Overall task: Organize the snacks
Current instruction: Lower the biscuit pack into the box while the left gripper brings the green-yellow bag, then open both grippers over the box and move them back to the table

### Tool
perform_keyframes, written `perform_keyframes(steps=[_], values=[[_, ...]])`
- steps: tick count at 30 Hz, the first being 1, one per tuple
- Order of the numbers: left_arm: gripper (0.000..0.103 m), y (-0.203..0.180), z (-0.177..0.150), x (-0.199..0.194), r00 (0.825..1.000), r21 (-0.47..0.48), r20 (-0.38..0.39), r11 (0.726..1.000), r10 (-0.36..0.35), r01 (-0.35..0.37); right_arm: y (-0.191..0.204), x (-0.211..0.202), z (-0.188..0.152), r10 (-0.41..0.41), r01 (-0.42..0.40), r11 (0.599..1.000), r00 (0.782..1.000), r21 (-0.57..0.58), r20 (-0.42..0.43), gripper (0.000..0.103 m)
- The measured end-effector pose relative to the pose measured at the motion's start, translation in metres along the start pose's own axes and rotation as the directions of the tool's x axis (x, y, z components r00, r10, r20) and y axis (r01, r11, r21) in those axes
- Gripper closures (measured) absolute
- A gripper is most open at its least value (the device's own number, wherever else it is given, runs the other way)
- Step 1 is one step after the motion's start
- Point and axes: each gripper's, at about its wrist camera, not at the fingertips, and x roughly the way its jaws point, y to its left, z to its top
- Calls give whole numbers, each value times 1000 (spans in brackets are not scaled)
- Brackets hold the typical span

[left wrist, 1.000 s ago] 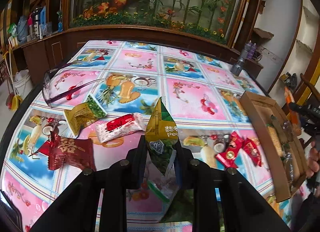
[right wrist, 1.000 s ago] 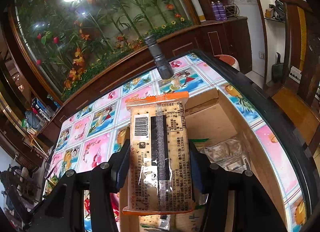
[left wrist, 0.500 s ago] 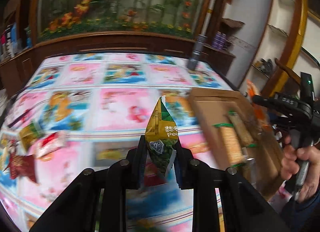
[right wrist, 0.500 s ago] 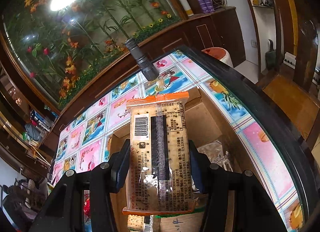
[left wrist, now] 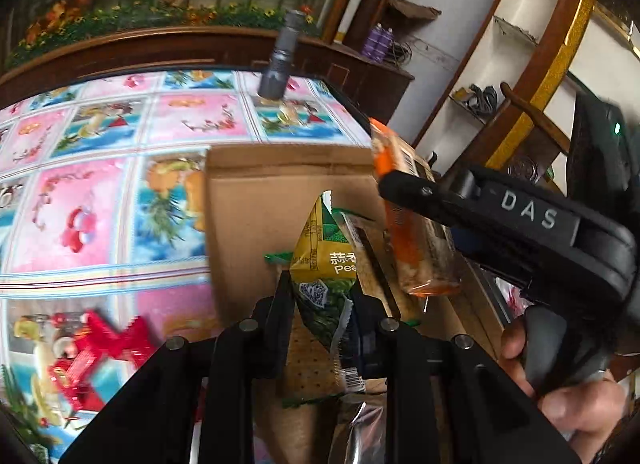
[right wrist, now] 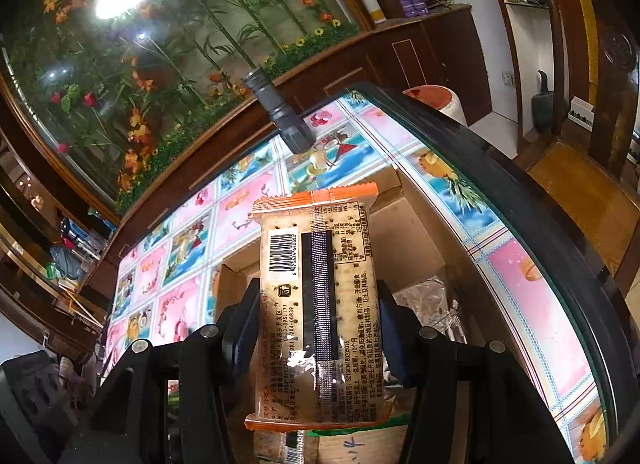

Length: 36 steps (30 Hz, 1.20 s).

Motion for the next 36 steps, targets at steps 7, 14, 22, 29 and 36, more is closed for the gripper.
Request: perform_keyframes(steps=[7,14,22,29,36], values=[[80,5,-6,10,1000,6,-26,1000,-11,11,5,7,-3,-37,36,999,999,-32,-13,46],[80,8,-7,11,1000,12,-16,1000,8,-8,15,12,-9,-80,79,992,997,-98,-11,46],[80,8,-8,10,1000,19,-6,1000,21,-21,23,15,-12,-90,89,985,996,-146,-1,46],[59,7,-9,6,999,20,16,999,35,-35,23,14,-10,-74,73,989,997,-129,-4,43],[50,3,-6,-7,998,28,55,999,34,-36,20,3,-6,-32,36,994,999,-101,33,42]])
